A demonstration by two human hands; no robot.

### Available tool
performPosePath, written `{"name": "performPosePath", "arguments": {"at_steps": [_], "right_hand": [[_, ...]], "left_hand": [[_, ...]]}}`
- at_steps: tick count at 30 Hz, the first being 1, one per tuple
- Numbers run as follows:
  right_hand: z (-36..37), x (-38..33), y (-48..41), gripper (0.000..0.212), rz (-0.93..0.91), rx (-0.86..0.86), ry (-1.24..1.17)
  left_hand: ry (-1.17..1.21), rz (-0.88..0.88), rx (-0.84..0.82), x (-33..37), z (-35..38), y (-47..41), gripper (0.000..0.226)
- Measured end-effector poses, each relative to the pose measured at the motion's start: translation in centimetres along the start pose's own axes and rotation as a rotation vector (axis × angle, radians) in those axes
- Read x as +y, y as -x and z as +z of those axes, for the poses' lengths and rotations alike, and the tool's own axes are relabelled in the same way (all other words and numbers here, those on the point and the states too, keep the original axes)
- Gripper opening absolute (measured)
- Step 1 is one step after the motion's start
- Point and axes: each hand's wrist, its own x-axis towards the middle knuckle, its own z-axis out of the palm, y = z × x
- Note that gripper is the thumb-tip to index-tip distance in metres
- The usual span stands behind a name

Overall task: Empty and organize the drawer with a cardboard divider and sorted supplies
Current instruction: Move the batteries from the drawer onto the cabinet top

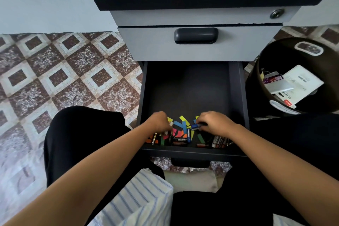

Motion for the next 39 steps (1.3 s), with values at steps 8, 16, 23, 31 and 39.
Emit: {"name": "performPosePath", "arguments": {"at_steps": [8,16,23,31,39], "right_hand": [[-0.3,0.1,0.4,0.022,0.14,0.162,-0.29],[-0.7,-0.3,0.3,0.017,0.154,0.222,-0.403],[-3.9,-1.3,0.9,0.011,0.224,0.343,-0.616],[-13.2,-3.8,3.4,0.018,0.187,0.679,-0.77],[-23.7,-4.4,5.9,0.021,0.151,1.046,-0.723]], "left_hand": [[-0.082,-0.042,0.056,0.7,2.8,0.2,0.033],[0.07,-0.013,0.052,0.5,2.5,0.4,0.024],[0.561,0.017,0.181,2.7,-2.7,1.8,0.016],[0.792,0.302,0.287,8.9,-11.4,5.6,0.011],[0.785,0.519,0.453,16.4,-20.2,10.0,0.024]]}}
